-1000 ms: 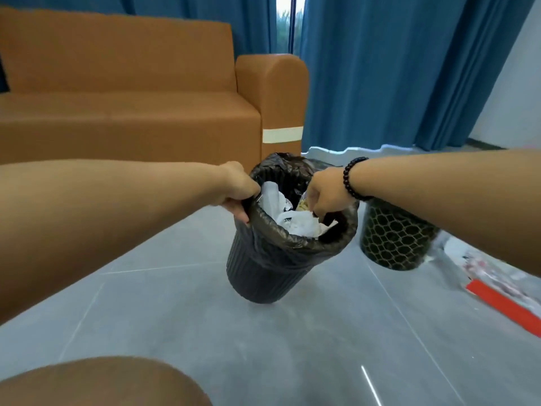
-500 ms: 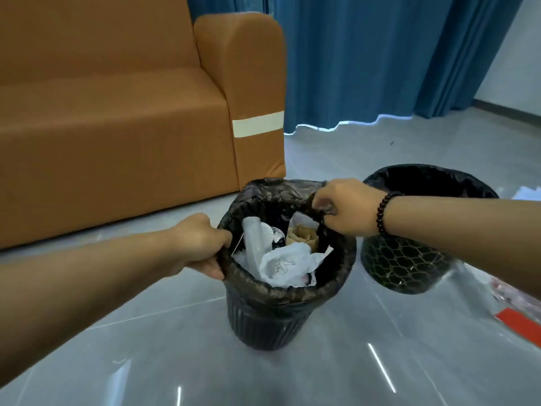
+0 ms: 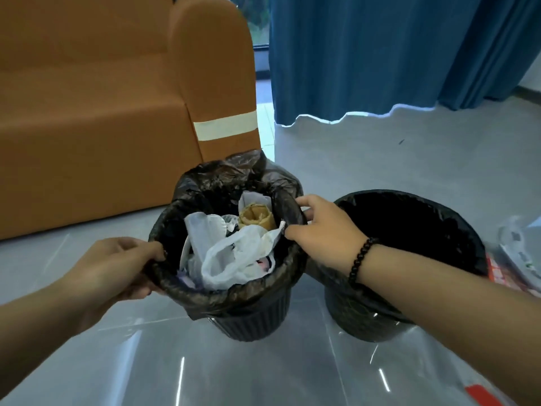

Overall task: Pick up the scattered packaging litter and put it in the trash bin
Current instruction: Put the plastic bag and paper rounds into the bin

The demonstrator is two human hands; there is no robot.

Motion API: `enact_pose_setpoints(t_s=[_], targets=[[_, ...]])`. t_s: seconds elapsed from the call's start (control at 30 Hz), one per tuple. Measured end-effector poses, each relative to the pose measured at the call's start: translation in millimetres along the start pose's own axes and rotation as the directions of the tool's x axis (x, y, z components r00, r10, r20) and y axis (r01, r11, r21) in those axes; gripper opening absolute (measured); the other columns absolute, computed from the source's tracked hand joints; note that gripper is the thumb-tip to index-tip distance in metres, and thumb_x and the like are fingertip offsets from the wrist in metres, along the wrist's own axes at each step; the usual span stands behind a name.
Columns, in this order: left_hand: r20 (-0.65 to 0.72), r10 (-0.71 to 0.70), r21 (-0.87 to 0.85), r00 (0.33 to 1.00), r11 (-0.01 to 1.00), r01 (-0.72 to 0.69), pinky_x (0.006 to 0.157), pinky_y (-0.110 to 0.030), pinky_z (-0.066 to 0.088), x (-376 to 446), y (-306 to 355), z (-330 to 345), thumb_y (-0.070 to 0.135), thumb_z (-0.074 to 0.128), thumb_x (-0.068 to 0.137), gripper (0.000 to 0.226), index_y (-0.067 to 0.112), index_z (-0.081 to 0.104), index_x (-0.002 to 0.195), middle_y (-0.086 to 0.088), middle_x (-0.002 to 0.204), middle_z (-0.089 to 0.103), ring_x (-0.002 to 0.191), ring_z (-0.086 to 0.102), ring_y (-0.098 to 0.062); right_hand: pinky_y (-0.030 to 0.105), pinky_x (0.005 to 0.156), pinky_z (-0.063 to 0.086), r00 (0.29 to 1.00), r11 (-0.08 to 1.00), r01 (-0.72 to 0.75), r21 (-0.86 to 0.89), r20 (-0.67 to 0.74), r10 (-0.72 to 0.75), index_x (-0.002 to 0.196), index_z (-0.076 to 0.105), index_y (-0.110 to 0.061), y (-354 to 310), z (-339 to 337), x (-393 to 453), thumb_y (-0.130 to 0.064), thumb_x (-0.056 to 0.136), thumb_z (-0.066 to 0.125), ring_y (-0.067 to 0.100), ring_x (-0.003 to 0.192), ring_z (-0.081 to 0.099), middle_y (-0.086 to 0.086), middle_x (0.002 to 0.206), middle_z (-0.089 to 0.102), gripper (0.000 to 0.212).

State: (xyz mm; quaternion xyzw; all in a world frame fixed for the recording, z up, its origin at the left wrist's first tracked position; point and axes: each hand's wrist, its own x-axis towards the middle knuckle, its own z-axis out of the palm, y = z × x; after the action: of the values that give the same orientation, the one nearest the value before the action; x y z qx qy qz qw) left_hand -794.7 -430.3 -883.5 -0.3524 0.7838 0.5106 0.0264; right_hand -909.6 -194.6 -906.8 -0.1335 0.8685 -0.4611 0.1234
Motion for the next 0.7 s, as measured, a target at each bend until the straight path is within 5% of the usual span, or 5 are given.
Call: enact_pose_setpoints(t_s=[0.17,0.37,0.5,0.6,0.7], targets=[[-0.085,-0.082,0.014,0.993,0.996,0.084,0.035,-0.018,0.043,-15,29,21,0.011,0.058,0.088,0.018,-0.006,0.065,0.087,-0.019,0.058,0.066,0.06,0.056,-0.026,0.018,0.055,0.044,0.997,0.992,-0.058,0.11,0.059,0.052,0.135,0.043,-0.021,11,-30,13,-0.027,0.09,0.054,0.008,0.068,0.058,-0.002,0.088,0.065,0.047],[-0.206,-0.171,-0.043,0.964,0.985,0.166,0.04,-0.018,0.05,-30,50,46,0.011,0.057,0.09,0.024,-0.007,0.062,0.074,-0.014,0.05,0.059,0.037,0.053,-0.016,0.024,0.085,0.039,0.994,0.992,-0.107,-0.059,0.011,0.108,0.141,0.036,-0.018,49,-95,21,-0.027,0.088,0.056,0.019,0.114,0.051,0.004,0.133,0.048,0.057],[-0.307,-0.215,-0.092,0.927,0.976,0.196,0.04,-0.019,0.052,-47,46,66,0.009,0.057,0.089,0.023,-0.01,0.064,0.078,-0.014,0.048,0.061,0.034,0.055,-0.017,0.04,0.109,0.03,0.959,0.924,-0.284,-0.255,-0.054,0.28,0.146,0.023,-0.017,92,-113,7,-0.028,0.086,0.056,0.032,0.14,0.017,0.012,0.15,0.021,0.069],[-0.351,-0.229,-0.092,0.908,0.973,0.21,0.041,-0.022,0.054,-55,51,75,0.01,0.059,0.088,0.025,-0.014,0.065,0.083,-0.018,0.056,0.065,0.035,0.058,-0.019,0.052,0.116,0.005,0.918,0.819,-0.395,-0.416,-0.145,0.37,0.148,0.008,-0.021,121,-125,-2,-0.029,0.082,0.058,0.036,0.143,-0.011,0.014,0.156,-0.004,0.083],[-0.363,-0.212,-0.068,0.907,0.977,0.201,0.043,-0.024,0.056,-56,62,75,0.011,0.06,0.088,0.025,-0.012,0.065,0.079,-0.019,0.062,0.065,0.038,0.06,-0.021,0.058,0.114,0.002,0.87,0.761,-0.494,-0.422,-0.238,0.433,0.149,-0.003,-0.017,149,-138,-3,-0.027,0.08,0.06,0.039,0.142,-0.015,0.017,0.155,-0.014,0.094]])
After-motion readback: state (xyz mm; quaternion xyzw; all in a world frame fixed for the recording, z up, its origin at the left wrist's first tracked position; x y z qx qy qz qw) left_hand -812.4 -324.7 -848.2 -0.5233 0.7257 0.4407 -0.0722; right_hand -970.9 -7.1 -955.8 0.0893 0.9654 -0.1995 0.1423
